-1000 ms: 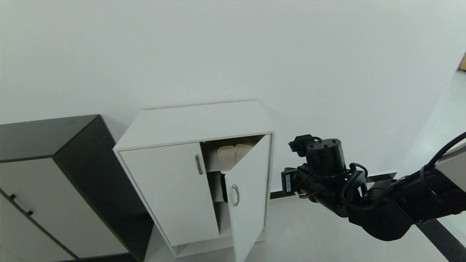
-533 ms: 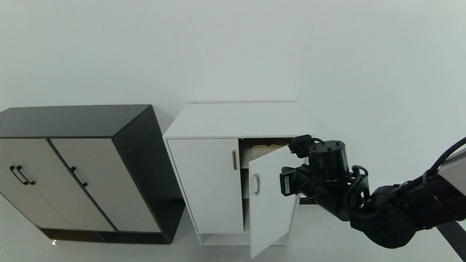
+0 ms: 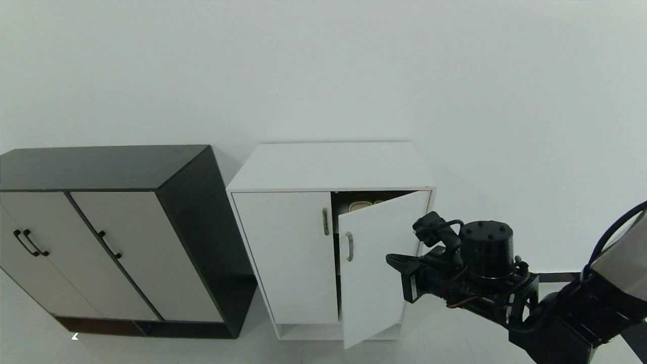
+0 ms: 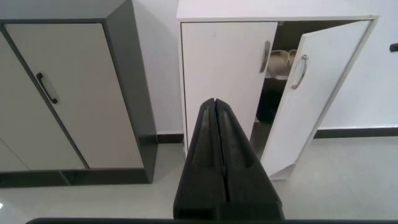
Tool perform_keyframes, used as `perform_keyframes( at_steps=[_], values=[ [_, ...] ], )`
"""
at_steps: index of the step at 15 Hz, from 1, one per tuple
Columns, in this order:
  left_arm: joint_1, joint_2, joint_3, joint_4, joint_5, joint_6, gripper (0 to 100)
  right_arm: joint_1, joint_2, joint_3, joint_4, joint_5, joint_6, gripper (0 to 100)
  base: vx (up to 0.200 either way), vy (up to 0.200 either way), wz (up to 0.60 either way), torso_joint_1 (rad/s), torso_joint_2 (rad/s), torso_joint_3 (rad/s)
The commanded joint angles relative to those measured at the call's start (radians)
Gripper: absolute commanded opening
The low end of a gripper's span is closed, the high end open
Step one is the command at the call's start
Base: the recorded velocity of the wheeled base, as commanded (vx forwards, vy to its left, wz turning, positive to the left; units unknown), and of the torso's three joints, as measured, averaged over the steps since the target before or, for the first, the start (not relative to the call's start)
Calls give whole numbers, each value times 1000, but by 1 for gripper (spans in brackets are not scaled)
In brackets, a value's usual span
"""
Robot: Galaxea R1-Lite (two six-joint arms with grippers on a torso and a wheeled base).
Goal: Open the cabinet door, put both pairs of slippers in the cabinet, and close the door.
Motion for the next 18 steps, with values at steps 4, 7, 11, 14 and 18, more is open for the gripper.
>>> perform_keyframes(
  at_steps=[4,7,11,14,18],
  values=[
    [1,0,0,0,2,0,0,5,154,3,-100,-4,-3,0,200,0,0,-2,0,4],
    [1,0,0,0,2,0,0,13,156,-3,-98,-9,-3,0,200,0,0,10,4,-1],
    [1,0,0,0,2,0,0,20,153,-16,-83,-42,-3,0,50,0,0,-1,1,2],
    [1,0,0,0,2,0,0,22,142,-82,12,-81,2,0,0,0,0,0,0,0],
    [1,0,0,0,2,0,0,17,166,-112,11,-82,8,0,0,0,0,0,0,0]
  ],
)
